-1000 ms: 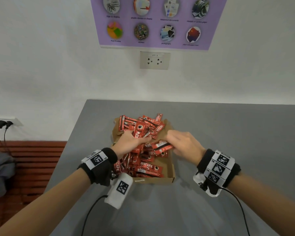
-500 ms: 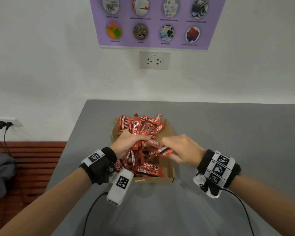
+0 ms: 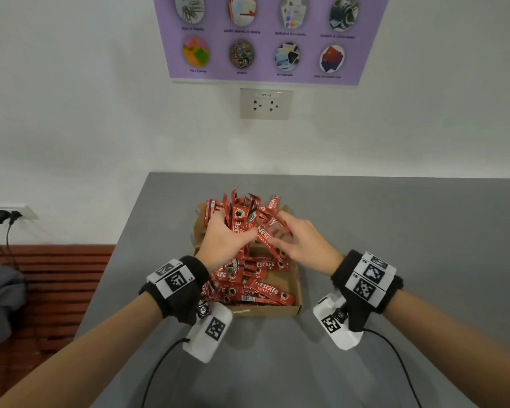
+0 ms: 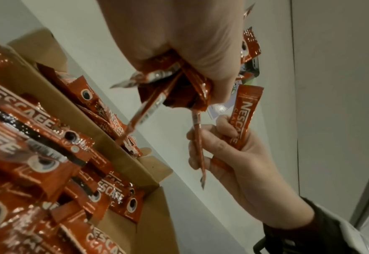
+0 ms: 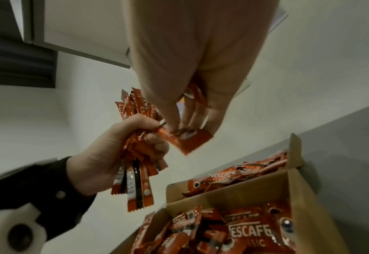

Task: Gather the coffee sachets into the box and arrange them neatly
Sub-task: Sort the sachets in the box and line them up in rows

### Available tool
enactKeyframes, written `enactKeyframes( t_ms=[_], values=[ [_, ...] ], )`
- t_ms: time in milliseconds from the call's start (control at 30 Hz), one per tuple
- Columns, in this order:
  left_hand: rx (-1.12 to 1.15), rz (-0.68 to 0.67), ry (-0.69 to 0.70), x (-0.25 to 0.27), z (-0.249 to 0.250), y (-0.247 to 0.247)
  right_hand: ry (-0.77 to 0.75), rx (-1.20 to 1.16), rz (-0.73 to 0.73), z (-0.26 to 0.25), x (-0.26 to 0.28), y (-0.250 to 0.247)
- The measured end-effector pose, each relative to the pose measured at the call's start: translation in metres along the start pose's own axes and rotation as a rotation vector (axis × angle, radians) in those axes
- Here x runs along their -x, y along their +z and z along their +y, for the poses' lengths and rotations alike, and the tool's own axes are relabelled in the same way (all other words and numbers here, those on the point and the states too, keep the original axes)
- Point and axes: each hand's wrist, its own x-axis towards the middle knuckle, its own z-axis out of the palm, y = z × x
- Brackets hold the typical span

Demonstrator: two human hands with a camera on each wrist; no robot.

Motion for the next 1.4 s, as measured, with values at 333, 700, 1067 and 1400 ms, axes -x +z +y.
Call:
enactKeyframes(
  t_ms=[333,700,1067,1400],
  values=[
    [-0.953,-0.538,0.045,-0.002,-0.018,-0.011,0.224,0.048,0.131,0.024,0.001,0.000],
    [-1.226,-0.710,0.180,0.012,-0.047,-0.002,0.122,0.122,-0.063,0.027,-0.017,0.024],
    [-1.288,-0.801,0.158,0.017,-0.052,-0.003,-0.076,0.430,-0.215,0.039,-0.017,0.043],
    [-1.205,-0.767,0.205,0.021,-0.051,-0.007,-0.061,0.577,-0.182,0.043,-0.014,0.051]
  ],
)
